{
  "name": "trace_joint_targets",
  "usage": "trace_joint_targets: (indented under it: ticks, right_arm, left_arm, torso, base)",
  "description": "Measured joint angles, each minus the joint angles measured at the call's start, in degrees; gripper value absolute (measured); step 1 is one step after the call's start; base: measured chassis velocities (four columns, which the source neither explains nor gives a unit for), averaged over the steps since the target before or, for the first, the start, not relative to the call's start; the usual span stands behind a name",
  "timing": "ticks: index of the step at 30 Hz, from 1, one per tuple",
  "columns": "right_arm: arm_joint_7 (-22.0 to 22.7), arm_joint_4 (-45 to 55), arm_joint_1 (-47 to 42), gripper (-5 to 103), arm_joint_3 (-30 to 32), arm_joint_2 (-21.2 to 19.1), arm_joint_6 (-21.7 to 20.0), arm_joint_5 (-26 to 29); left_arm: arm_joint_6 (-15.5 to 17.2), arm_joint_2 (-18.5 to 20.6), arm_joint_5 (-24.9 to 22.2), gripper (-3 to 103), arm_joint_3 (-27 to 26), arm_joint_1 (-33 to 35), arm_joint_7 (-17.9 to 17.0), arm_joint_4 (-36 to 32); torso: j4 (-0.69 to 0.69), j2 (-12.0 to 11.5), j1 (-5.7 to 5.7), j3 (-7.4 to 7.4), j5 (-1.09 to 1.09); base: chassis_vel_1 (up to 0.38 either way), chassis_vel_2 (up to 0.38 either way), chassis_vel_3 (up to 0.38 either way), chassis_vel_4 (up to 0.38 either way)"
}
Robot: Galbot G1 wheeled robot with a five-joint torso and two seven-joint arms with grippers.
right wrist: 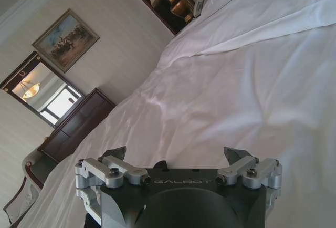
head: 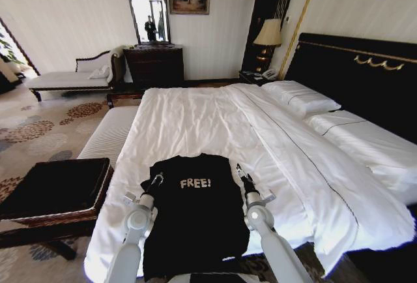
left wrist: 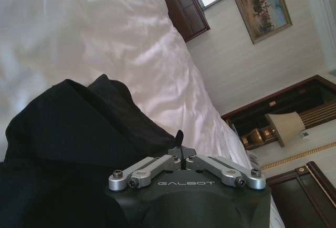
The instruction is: Fold the clothes on the bed and place them into the basket.
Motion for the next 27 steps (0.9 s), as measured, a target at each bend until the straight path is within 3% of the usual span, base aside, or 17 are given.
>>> trace_joint_targets:
  ticks: [9,11,14,19,21,25,27]
  right_arm:
    - [0.0,0.0,0.0,100,-0.2,0.1,0.0,-0.2]
    - [0.0,-0.1,0.0,100,-0.2,0.1,0.0,-0.3]
    - [0.0,-0.2,0.0,100,-0.2,0.2,0.0,-0.3]
    - [-0.1,-0.4,0.1,100,-0.6,0.4,0.0,-0.3]
    - [-0.1,-0.5,0.2,100,-0.6,0.4,0.0,-0.4]
    - [-0.1,-0.6,0.3,100,-1.1,0.5,0.1,-0.5]
    - [-0.1,-0.4,0.2,100,-1.2,0.5,0.1,-0.5]
  left_arm:
    - [0.0,-1.4,1.3,0,1.3,0.5,0.0,0.5]
    - [0.0,-1.4,2.0,11,1.3,1.6,-0.4,-0.1]
    - [0.3,-1.3,2.0,16,1.3,2.8,-0.8,-2.0]
    - [1.6,-0.2,-1.8,43,0.8,7.4,-0.9,-11.1]
    - [1.6,-0.2,-2.0,43,0.6,7.5,-0.9,-11.4]
    - [0.8,1.0,-4.4,65,-4.3,5.7,-1.8,-9.2]
    - [0.5,1.5,-4.5,71,-5.6,4.4,-2.0,-7.1]
  torso:
    - [0.00,0.0,0.00,0.00,0.00]
    - [0.00,0.0,0.00,0.00,-0.01]
    - [0.00,0.0,0.00,0.00,-0.01]
    - [0.00,0.0,0.00,-0.01,0.00]
    - [0.00,0.0,-0.01,-0.01,0.00]
    - [0.00,0.0,-0.01,-0.01,-0.01]
    - [0.00,0.0,-0.01,-0.01,-0.01]
  base:
    - [0.000,0.000,0.000,0.000]
    - [0.000,0.000,0.000,0.000]
    - [0.000,0.000,0.000,0.000]
    - [0.000,0.000,0.000,0.000]
    - [0.000,0.000,0.000,0.000]
    - [0.000,0.000,0.000,0.000]
    - [0.000,0.000,0.000,0.000]
